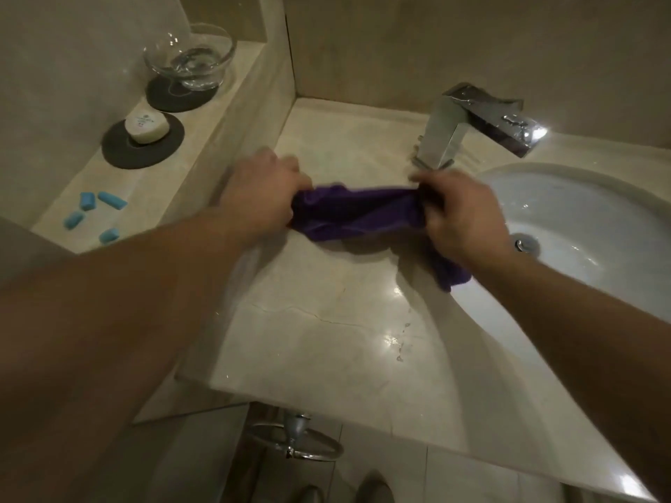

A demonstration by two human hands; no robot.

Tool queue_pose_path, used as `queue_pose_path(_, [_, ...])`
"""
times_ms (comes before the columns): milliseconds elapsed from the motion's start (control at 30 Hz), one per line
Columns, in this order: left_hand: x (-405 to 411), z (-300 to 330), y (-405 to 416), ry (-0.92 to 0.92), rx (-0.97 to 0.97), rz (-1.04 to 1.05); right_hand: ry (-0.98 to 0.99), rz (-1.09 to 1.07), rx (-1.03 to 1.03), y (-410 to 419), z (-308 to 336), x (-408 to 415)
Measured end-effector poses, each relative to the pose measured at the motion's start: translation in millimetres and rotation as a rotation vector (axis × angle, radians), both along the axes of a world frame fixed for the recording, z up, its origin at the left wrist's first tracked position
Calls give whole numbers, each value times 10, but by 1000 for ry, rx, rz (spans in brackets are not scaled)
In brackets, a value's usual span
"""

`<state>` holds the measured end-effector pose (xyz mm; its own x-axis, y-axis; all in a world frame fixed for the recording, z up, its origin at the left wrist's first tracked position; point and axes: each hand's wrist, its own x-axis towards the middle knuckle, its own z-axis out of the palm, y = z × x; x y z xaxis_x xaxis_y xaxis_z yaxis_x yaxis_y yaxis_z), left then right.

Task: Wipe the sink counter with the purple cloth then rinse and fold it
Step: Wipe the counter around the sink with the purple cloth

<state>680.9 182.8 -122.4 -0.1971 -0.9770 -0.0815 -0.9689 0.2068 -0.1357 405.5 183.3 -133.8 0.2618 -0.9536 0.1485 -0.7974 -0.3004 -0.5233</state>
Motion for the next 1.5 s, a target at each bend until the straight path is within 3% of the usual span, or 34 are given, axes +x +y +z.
queue_pose_path(67, [63, 94, -111, -62, -15, 61, -143, -1, 67, -148, 159, 9])
queue_pose_path(133, [70, 77, -178, -52, 64, 93, -204, 6, 288, -257, 146, 19])
queue_pose_path(267, [21, -115, -151, 323, 112, 145, -72, -73, 358, -246, -212, 58])
queue_pose_path(333, [51, -256, -99, 325, 215, 110, 25, -47, 392, -173, -423, 140])
queue_pose_path(400, [99, -325, -54, 326, 280, 123, 91, -83, 388, -99, -492, 288])
queue_pose_path(500, [108, -280, -46, 563, 270, 223, 60, -150, 252, 13, -443, 499])
queue_pose_path(567, [137, -276, -28, 611, 295, 210, 102, -141, 123, 102, -457, 541])
queue_pose_path(667, [191, -286, 98, 490, 279, 156, 137, -233, 153, 209, -523, 432])
queue_pose_path(833, [47, -254, 283, 370, 168, 275, 147, -160, 246, 342, -703, 388])
queue_pose_path(933, [55, -278, 371, 303, 161, 257, 231, -165, 163, 457, -740, 457])
queue_pose_path(1033, [154, -205, 498, 346, 146, 202, 203, -136, 69, 595, -759, 444])
queue_pose_path(1167, [167, -134, 590, 327, 280, 122, 223, -119, 70, 725, -795, 363])
queue_pose_path(1333, [104, -154, 622, -20, 391, -1, 314, -157, 75, 883, -810, 351])
queue_pose_path(1500, [90, -48, 812, 48, 406, 2, 326, -112, 140, 1077, -745, 302])
